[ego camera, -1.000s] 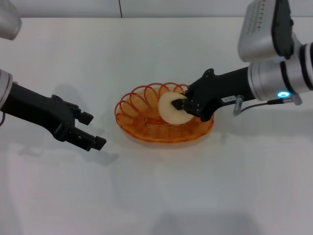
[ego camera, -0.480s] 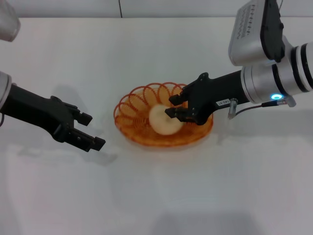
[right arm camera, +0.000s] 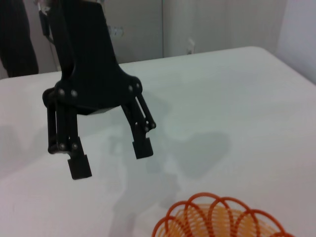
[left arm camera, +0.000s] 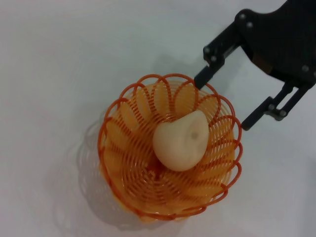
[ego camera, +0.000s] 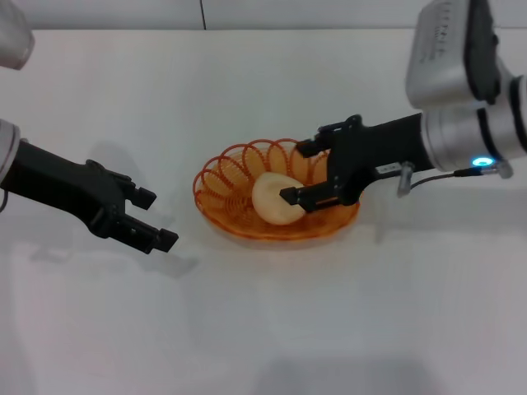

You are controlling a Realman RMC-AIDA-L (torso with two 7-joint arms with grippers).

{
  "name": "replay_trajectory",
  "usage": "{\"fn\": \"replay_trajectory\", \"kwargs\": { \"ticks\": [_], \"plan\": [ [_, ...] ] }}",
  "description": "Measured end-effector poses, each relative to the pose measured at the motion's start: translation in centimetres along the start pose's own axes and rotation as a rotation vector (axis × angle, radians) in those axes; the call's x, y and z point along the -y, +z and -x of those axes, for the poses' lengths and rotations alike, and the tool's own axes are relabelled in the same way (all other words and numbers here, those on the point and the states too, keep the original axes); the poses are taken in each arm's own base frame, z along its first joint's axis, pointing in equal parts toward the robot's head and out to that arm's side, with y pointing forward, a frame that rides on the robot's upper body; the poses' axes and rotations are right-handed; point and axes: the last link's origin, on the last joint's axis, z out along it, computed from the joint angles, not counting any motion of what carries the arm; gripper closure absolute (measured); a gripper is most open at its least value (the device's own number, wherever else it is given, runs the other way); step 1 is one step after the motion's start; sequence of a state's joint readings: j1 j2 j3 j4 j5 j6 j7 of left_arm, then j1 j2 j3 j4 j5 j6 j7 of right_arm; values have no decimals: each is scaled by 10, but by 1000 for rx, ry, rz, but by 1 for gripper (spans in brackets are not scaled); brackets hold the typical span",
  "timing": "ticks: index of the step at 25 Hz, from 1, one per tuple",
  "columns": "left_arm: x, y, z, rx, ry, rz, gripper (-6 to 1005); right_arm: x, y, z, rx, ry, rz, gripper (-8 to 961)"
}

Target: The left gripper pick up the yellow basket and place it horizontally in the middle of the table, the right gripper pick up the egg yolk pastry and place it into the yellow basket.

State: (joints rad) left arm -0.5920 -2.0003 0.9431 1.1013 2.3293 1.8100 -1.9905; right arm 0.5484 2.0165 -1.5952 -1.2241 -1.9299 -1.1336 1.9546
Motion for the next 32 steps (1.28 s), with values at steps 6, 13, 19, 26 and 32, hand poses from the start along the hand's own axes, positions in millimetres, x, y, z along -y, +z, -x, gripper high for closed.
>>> {"fn": "replay_trajectory", "kwargs": {
  "ticks": [6,13,19,26,32],
  "plan": [
    [2,-6,6,-52,5,-8,112,-7,-27,-14,87,19,-48,242],
    [1,-11,4,-101,48,-5,112,-21,-63,-36,226,47,-39,86],
    [0,-10,1,-128,94,0,112,-24,-79,-53,236,74,-42,88],
    [-5,-6,-11,-195,176,21,112,-27,-98,-71,242,101,-47,91],
    [-9,1,-16,-218,222,33,112,-29,-104,-79,230,97,-47,91]
  ]
}}
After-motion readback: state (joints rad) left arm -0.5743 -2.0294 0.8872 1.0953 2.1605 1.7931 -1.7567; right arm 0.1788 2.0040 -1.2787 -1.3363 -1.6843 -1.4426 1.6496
